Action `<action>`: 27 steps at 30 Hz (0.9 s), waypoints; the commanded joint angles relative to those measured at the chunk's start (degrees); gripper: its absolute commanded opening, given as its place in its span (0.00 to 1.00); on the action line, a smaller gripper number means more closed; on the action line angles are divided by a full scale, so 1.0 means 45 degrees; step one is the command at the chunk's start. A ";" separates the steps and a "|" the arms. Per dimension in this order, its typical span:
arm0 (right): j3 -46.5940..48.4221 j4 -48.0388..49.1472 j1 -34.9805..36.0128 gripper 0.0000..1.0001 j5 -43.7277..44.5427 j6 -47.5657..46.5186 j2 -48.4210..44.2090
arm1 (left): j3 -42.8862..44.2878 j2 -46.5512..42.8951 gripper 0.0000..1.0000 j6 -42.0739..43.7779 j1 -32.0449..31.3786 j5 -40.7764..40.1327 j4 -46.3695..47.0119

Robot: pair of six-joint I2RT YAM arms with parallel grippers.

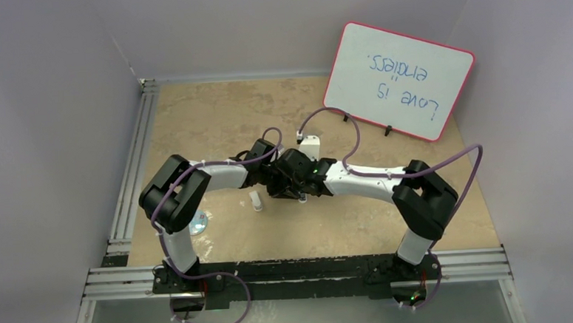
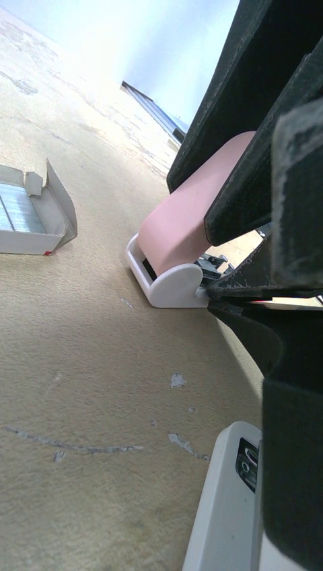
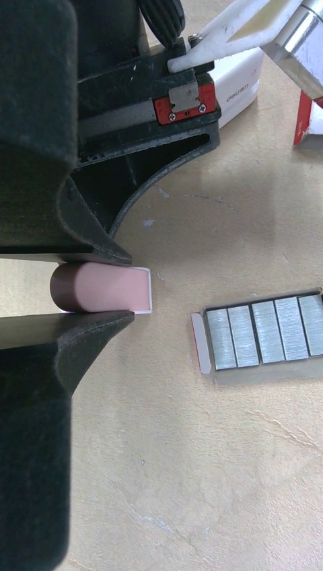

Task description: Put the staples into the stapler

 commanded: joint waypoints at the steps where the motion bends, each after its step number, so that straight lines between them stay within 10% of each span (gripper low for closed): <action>1: -0.0753 -0.0897 0.0572 0.23 -0.1866 0.1350 0.0555 | 0.0036 0.0664 0.01 0.0393 -0.0055 -0.0835 -0.0464; 27: -0.1304 -0.0772 0.0974 0.26 -0.1817 0.2220 0.0957 | 0.0212 0.0825 0.00 0.0411 0.0009 -0.0694 -0.0662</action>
